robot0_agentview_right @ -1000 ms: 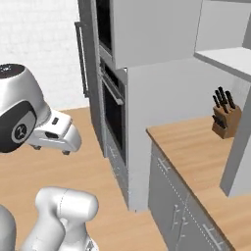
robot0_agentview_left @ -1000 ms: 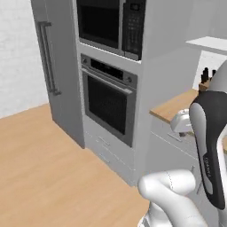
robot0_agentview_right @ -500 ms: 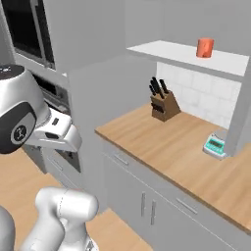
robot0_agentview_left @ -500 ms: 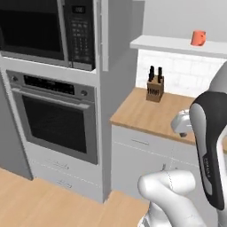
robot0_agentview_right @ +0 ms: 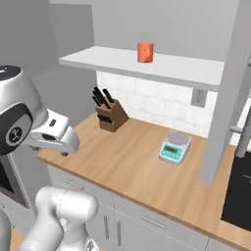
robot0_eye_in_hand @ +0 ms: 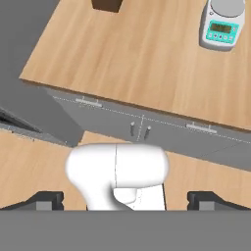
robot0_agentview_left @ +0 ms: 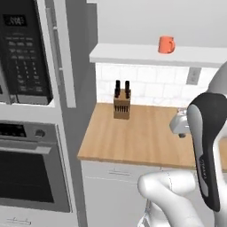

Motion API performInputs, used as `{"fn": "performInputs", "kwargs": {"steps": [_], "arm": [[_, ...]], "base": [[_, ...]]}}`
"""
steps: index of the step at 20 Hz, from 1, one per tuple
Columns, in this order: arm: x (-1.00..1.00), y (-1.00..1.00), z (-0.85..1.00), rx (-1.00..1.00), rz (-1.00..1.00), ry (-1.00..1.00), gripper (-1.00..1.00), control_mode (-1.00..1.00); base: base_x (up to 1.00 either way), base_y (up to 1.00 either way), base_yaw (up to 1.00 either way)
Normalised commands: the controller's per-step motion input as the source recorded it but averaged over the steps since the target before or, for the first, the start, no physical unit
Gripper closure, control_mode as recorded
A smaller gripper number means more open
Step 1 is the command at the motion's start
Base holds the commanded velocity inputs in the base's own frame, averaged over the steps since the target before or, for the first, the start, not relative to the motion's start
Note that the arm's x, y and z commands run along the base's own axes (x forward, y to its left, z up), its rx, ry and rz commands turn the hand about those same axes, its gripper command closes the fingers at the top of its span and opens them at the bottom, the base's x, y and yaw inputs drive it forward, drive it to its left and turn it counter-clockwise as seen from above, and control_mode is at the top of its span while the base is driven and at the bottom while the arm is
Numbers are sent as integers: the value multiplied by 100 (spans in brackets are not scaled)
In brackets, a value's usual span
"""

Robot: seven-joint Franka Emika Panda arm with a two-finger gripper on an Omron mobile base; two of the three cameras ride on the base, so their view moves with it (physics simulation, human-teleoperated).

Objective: Gather all objects into one cabinet and sort the glasses and bowls to opposite sides.

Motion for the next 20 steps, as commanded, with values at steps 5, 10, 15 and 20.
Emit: {"fn": "performInputs", "kwargs": {"steps": [5, 10, 15, 20], "arm": [[0, 0, 0, 0, 0, 0, -100, 100], [0, 0, 0, 0, 0, 0, -100, 100], [0, 0, 0, 0, 0, 0, -100, 100], [0, 0, 0, 0, 0, 0, -100, 100]], "base": [[25, -39, -42], [-2, -11, -43], [0, 0, -37], [10, 0, -19]]}}
